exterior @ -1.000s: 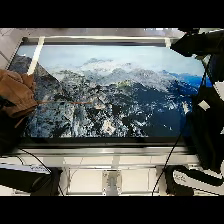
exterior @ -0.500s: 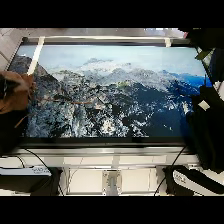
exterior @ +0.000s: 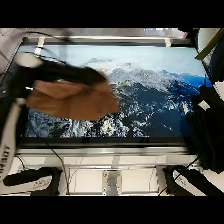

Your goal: Fold the clothes and pants, and hang the long-sleeved shirts on hangers.

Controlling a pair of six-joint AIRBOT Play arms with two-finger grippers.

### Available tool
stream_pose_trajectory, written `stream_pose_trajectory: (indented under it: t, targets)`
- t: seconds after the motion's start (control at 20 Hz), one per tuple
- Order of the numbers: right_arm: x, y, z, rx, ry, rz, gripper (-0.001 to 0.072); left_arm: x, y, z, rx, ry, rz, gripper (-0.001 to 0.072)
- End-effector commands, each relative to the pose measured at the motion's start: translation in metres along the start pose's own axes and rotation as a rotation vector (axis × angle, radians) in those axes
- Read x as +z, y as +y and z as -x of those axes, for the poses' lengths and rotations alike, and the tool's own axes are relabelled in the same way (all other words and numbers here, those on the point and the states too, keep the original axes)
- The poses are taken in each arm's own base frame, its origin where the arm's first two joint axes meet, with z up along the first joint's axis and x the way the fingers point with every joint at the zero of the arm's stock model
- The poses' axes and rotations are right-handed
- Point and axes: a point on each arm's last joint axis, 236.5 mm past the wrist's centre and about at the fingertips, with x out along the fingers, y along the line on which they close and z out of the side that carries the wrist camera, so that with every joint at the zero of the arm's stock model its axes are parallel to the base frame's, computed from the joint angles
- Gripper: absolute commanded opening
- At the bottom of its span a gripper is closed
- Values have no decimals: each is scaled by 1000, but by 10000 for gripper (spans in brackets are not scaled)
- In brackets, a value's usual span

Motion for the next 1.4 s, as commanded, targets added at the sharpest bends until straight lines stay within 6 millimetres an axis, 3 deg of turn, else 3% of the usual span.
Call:
stream_pose_trajectory:
  t: [0.0, 0.05, 0.1, 0.15, 0.25, 0.3, 0.35, 0.45, 0.6, 0.65, 0.75, 0.85, 0.95, 1.05, 1.25, 1.35]
  targets:
    - [-12, -11, -8, -48, 51, 25, 470, -46, -55, -125, 22, 51, -199, 14]
    - [-17, -10, -14, -47, 74, 38, 470, -39, -58, -145, 39, -17, -209, 112]
    - [-22, -11, -19, -52, 91, 55, 469, -19, -56, -151, 65, -115, -205, 417]
    - [-25, -15, -24, -65, 105, 61, 457, 11, -49, -142, 106, -231, -205, 652]
    - [-32, -33, -34, -111, 122, 39, 442, 66, -16, -90, 206, -384, -216, 655]
    - [-42, -45, -41, -136, 150, 11, 443, 84, 11, -51, 274, -410, -218, 654]
    - [-60, -56, -50, -148, 201, -34, 443, 91, 40, -11, 336, -400, -167, 652]
    - [-107, -59, -77, -89, 321, -169, 443, 64, 113, 85, 498, -293, 32, 639]
    - [-187, -9, -120, 180, 483, -377, 443, -10, 195, 217, 723, -202, 312, 597]
    - [-216, 11, -128, 251, 542, -414, 443, -36, 211, 249, 757, -218, 411, 597]
    - [-273, 50, -142, 339, 627, -493, 444, -87, 236, 288, 814, -274, 565, 597]
    - [-316, 107, -144, 495, 689, -599, 446, -138, 256, 294, 847, -314, 687, 598]
    - [-354, 145, -138, 594, 781, -694, 455, -170, 278, 286, 872, -366, 763, 598]
    - [-372, 178, -129, 685, 842, -788, 563, -175, 295, 273, 838, -452, 822, 598]
    - [-398, 223, -134, 715, 876, -743, 564, -150, 311, 240, 686, -523, 822, 598]
    - [-401, 238, -141, 713, 875, -683, 563, -157, 321, 218, 662, -471, 845, 597]
